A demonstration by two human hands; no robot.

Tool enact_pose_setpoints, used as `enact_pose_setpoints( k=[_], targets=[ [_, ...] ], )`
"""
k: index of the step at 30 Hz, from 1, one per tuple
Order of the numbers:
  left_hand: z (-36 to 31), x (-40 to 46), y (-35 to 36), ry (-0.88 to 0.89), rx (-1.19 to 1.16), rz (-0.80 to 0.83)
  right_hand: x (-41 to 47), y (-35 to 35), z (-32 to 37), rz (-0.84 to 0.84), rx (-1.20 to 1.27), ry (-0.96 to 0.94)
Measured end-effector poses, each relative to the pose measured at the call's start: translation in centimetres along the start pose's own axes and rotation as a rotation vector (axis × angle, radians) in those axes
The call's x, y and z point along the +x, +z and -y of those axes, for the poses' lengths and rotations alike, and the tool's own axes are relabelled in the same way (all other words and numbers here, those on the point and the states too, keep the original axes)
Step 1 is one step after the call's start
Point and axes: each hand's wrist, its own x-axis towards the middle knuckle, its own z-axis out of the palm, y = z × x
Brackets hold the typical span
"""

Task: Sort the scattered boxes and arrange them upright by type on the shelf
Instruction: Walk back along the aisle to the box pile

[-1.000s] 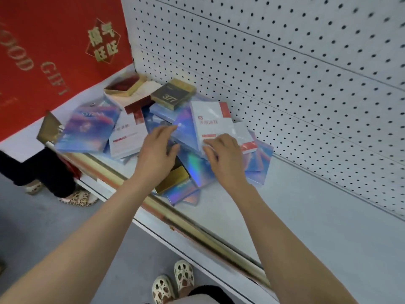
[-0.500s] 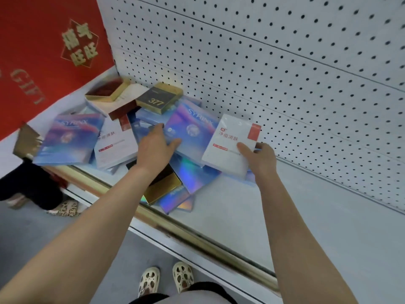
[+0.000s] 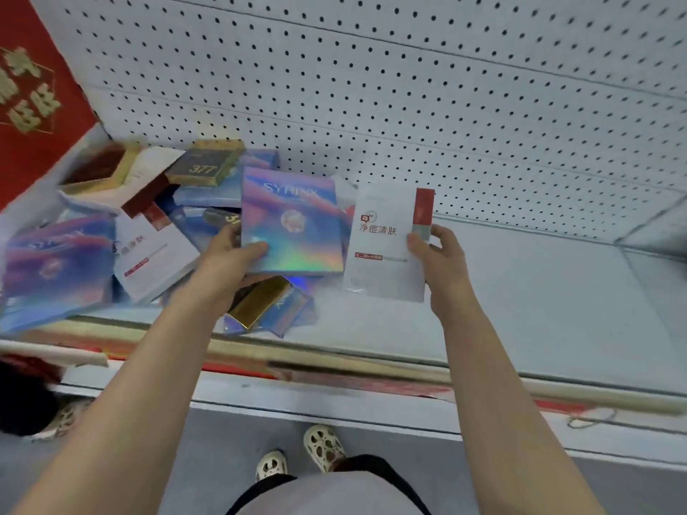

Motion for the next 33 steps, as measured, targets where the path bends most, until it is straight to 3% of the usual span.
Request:
enact_pose_setpoints(
  k=[6,11,16,22,33],
  targets=[
    [2.9,-3.2,1.1,0.013,-0.047,0.141,-5.6,-4.0,-2.0,-0.171,0.077,-0.027],
    [4.9,-5.2,3.9,0.076,0.215,0.209,-10.0,-8.4,-3.7,-0.336,0.087,-0.019],
    [6.3,-7.2,8.5,0.068,0.233,0.308,-13.4,-14.3,-5.7,-0.500,0.177,0.008],
    [10.3,-11.8,17.7,0.083,0.298,0.428,-17.1,-23.8,-7.6,-0.646,0.230,0.012],
    [18.2,-23.5,40.0,0.064,0.294,0.647,-23.2,-48.1,-9.4,-0.812,0.160,0.017]
  ],
)
